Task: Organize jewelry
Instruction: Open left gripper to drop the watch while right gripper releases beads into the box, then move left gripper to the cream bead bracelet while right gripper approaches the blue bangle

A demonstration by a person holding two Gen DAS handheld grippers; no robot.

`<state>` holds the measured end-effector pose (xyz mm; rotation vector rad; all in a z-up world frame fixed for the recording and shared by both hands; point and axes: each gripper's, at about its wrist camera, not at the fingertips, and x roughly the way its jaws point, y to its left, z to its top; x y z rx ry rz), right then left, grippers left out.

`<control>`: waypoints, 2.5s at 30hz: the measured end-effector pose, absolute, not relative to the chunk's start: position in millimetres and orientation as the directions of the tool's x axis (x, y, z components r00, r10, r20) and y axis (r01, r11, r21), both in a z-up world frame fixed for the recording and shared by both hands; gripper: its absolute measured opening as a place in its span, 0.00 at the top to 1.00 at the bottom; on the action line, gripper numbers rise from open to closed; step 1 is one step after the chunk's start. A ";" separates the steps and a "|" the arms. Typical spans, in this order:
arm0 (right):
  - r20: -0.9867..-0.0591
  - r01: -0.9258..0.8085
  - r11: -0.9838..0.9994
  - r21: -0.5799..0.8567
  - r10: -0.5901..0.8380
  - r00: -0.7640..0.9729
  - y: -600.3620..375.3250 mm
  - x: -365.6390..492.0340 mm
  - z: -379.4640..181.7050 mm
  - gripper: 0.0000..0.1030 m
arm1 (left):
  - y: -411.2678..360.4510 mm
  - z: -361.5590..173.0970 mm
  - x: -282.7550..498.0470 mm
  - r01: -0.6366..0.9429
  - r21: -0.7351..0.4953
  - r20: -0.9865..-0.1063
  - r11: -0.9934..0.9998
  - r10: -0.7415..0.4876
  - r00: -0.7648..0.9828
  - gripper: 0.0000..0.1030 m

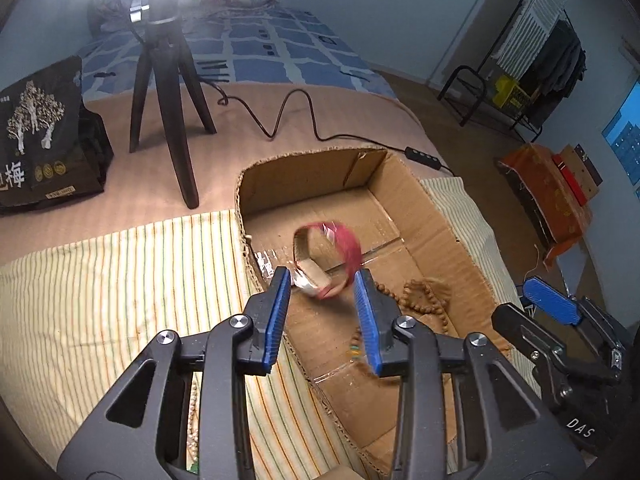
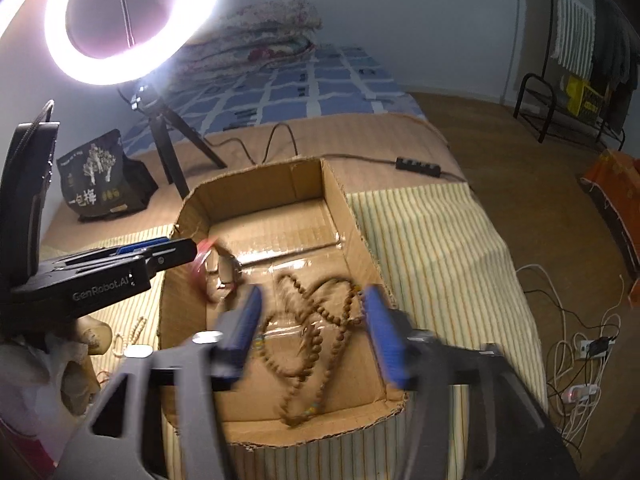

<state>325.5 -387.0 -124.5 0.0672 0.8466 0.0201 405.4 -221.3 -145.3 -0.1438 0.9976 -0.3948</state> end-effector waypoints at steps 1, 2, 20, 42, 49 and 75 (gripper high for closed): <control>-0.746 0.009 0.997 0.071 0.047 0.664 -387.3 325.6 -122.7 0.43 | -220.4 -143.4 404.8 0.256 -0.294 -0.787 0.921 -0.385 0.483 0.68; -0.740 0.008 0.997 0.076 0.051 0.671 -387.2 324.0 -119.7 0.43 | -219.0 -141.1 403.8 0.255 -0.293 -0.785 0.921 -0.384 0.486 0.68; -0.695 -0.060 0.998 0.032 0.065 0.716 -357.5 295.8 -82.7 0.43 | -167.9 -90.6 365.1 0.240 -0.267 -0.731 0.933 -0.359 0.580 0.68; -0.743 -0.324 0.946 0.021 0.232 0.628 -266.5 243.0 -110.1 0.30 | -27.8 -96.0 248.0 0.220 -0.180 -0.742 0.959 -0.279 0.610 0.55; -0.791 -0.376 0.926 0.018 0.243 0.561 -245.1 230.4 -139.0 0.30 | -15.8 -133.3 226.0 0.218 -0.200 -0.788 0.955 -0.289 0.544 0.55; -0.887 -0.584 0.812 -0.009 0.263 0.379 -186.4 190.7 -215.3 0.30 | -32.1 -231.2 226.2 0.198 -0.251 -0.894 0.947 -0.306 0.328 0.67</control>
